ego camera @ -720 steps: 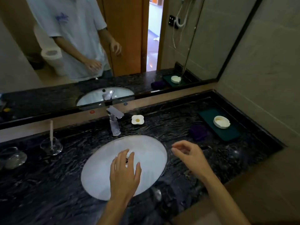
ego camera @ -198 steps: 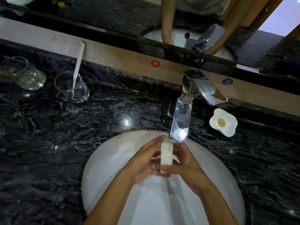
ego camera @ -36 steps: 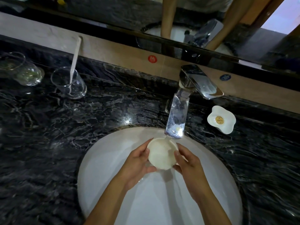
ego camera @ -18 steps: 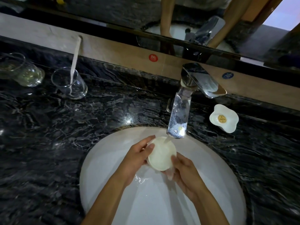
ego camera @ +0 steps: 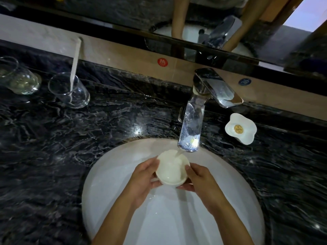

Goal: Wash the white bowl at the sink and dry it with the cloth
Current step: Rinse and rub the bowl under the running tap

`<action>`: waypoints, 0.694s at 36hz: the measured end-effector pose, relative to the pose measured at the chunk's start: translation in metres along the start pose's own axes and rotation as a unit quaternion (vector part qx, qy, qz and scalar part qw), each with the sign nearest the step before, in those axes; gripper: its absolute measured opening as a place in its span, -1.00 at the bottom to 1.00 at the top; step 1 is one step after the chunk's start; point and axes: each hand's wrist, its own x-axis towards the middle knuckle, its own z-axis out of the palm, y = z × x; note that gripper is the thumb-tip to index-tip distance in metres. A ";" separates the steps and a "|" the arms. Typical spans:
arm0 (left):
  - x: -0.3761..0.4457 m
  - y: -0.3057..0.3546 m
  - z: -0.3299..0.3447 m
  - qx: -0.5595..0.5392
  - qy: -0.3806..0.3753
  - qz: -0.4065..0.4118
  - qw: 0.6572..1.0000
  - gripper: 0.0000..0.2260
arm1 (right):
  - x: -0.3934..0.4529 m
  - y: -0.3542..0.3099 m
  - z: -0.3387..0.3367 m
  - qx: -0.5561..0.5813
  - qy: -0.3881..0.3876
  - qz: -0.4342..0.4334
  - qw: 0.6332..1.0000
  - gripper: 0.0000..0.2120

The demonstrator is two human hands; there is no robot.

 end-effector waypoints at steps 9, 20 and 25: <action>-0.007 0.009 -0.005 0.056 -0.017 0.070 0.996 -0.75 | 0.003 0.016 0.004 0.005 -0.005 -0.034 0.999 -0.67; -0.004 -0.005 -0.003 0.011 -0.011 0.014 1.000 -0.76 | -0.003 -0.009 0.000 -0.090 0.024 -0.084 0.992 -0.86; -0.006 0.007 0.001 0.051 -0.007 0.037 0.998 -0.82 | 0.003 0.001 -0.002 -0.015 -0.013 0.016 1.000 -0.72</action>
